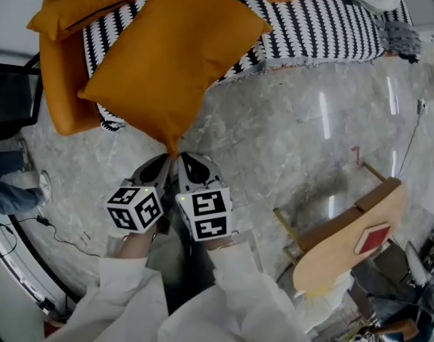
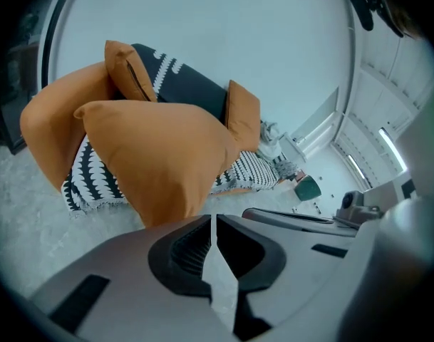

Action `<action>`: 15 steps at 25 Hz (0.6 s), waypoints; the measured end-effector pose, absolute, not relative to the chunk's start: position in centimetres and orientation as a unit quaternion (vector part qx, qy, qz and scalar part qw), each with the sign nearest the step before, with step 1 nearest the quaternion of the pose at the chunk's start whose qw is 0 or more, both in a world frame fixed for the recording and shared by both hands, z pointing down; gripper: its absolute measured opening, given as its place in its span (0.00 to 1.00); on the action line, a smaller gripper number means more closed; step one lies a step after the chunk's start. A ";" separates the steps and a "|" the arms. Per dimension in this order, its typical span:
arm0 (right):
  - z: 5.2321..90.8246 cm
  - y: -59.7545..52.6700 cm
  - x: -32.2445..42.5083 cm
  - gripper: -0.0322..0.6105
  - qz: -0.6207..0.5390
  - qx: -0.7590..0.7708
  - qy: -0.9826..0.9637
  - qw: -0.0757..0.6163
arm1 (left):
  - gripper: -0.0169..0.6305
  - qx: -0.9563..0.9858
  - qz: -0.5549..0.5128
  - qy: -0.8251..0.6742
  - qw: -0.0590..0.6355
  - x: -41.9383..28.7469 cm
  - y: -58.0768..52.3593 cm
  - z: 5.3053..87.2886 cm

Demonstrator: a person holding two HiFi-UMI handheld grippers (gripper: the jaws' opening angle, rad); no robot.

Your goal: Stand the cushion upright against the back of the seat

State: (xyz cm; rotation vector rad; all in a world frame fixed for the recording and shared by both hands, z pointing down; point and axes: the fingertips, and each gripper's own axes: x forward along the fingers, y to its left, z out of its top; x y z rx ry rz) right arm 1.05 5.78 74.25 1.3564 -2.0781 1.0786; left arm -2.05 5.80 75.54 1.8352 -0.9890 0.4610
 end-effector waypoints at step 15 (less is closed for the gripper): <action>78.2 6.7 2.2 0.07 0.425 0.490 -0.734 0.201 | 0.29 0.720 0.233 -0.420 0.501 -2.1 7.3 82.8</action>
